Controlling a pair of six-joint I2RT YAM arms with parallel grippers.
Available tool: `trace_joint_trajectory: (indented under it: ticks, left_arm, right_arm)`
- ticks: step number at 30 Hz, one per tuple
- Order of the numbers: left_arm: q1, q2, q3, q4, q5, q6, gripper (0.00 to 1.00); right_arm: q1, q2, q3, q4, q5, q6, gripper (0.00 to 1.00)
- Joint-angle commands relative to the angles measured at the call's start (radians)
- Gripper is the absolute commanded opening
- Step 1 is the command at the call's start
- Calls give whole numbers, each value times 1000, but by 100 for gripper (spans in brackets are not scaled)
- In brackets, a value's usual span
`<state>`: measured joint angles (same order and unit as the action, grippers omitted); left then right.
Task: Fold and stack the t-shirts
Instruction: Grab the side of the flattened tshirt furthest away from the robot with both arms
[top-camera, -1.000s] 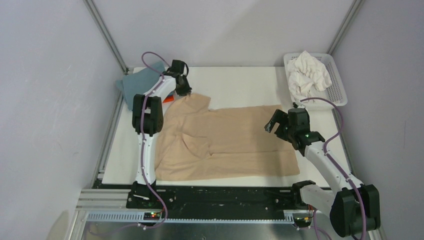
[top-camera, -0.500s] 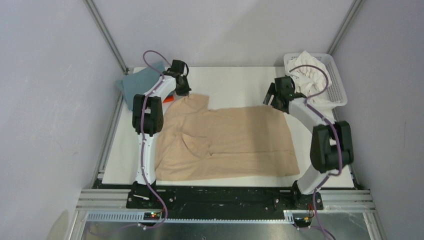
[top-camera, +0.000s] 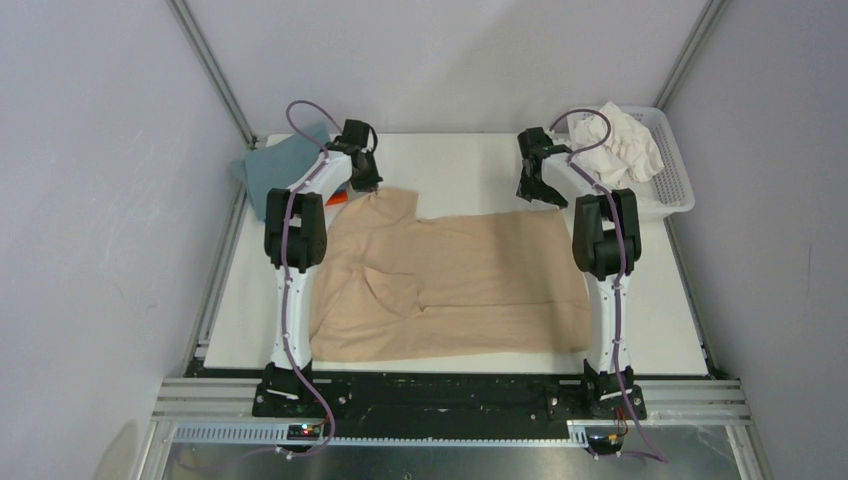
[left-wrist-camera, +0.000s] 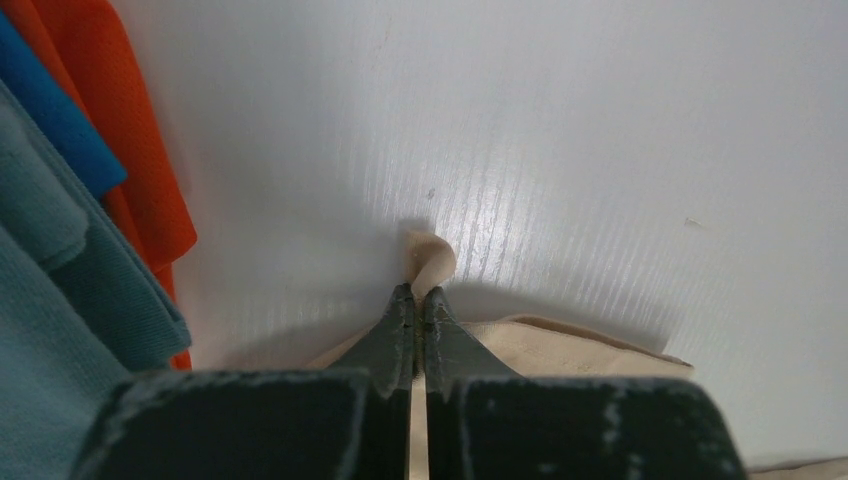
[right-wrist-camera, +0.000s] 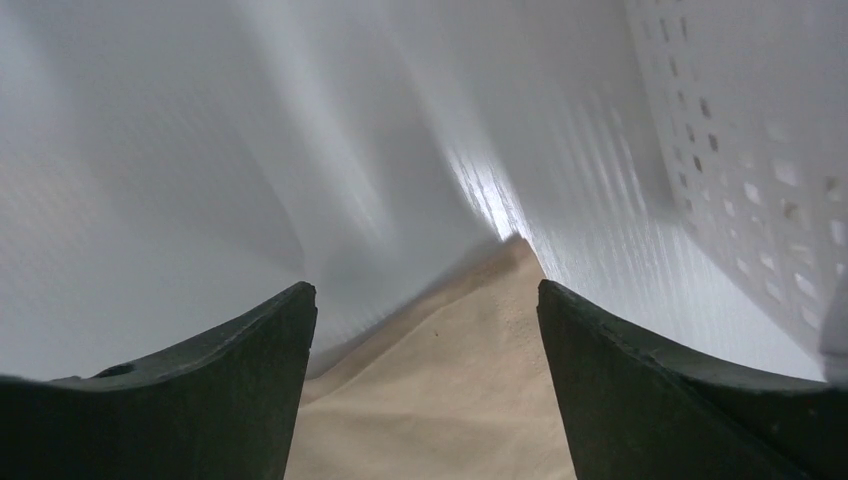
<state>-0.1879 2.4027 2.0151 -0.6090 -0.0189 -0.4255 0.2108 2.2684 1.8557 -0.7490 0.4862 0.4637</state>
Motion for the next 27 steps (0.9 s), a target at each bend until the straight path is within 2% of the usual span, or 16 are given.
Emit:
trace_joint_trajectory:
  ticks: [1,6,8,11,14,19,20,23,27]
  left_arm:
    - [-5,-90,-16,-5,4,12,0]
    - [-10,-122,-45,-4,-1,9,0]
    - [-12,-135,-58,-3,-5,6,0]
    - [-14,-154,-87,2,-8,5,0]
    - [-19,-185,-112,9,-12,7,0]
    - [-26,-250,-175,34,-26,10,0]
    - [-27,-259,-200,40,-26,11,0]
    - [-30,-308,-229,55,-27,15,0]
    - [-42,-387,-299,81,-20,19,0]
  right_arm:
    - [5,4,36,-116,55,29,81]
    - [4,0,2,-153,55,48,76]
    - [4,-6,-16,-156,57,55,70]
    - [1,-30,-55,-147,56,69,57]
    - [-2,-50,-86,-121,51,77,40]
    - [-2,-71,-94,-78,44,85,21]
    - [1,-77,-98,-71,43,87,13]
    - [7,-91,-102,-43,46,82,1]
    - [29,-154,-148,-12,58,78,0]
